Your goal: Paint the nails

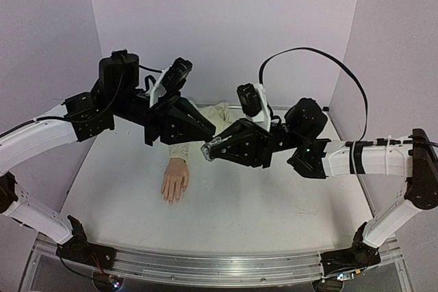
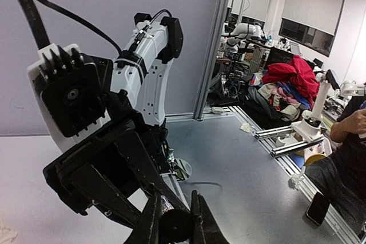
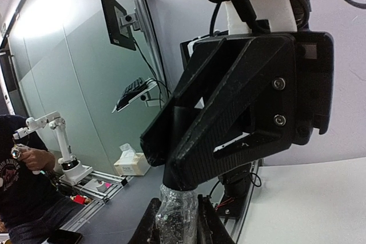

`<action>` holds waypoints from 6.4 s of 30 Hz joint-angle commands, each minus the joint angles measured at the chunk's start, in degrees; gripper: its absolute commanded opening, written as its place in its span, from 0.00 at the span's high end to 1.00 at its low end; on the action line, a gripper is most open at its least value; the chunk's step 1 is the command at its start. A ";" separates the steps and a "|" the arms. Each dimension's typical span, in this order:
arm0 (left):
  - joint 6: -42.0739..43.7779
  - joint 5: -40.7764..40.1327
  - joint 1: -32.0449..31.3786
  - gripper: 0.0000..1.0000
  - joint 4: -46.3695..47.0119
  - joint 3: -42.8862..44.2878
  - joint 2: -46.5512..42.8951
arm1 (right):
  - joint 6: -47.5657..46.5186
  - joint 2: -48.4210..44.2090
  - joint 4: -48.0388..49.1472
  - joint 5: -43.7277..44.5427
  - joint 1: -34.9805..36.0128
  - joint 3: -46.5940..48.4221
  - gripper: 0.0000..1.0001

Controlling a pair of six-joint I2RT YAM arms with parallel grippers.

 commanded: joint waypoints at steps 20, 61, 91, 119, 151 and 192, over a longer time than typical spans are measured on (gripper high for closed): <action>-25.62 -50.60 -0.62 0.02 -9.11 0.00 -4.68 | -38.79 -7.48 -17.52 55.84 -0.99 -3.81 1.00; -27.44 -46.74 -1.97 0.98 -1.92 -2.08 1.00 | -41.39 -2.01 -16.37 69.78 9.11 3.01 1.00; -10.65 -20.78 -1.64 0.42 3.35 -8.70 -9.49 | -12.98 -14.52 2.47 16.80 -0.86 -8.59 1.00; -30.81 -51.89 -1.26 0.40 1.99 2.43 2.74 | -43.13 -6.91 -18.04 70.59 6.89 -3.08 1.00; -29.34 -39.66 -1.26 0.97 0.75 1.73 7.33 | -37.71 -7.89 -16.42 64.81 6.70 -2.03 1.00; -20.74 -40.76 1.33 0.11 2.55 -7.69 -7.52 | -31.26 -17.98 -23.80 42.08 -3.26 -6.63 1.00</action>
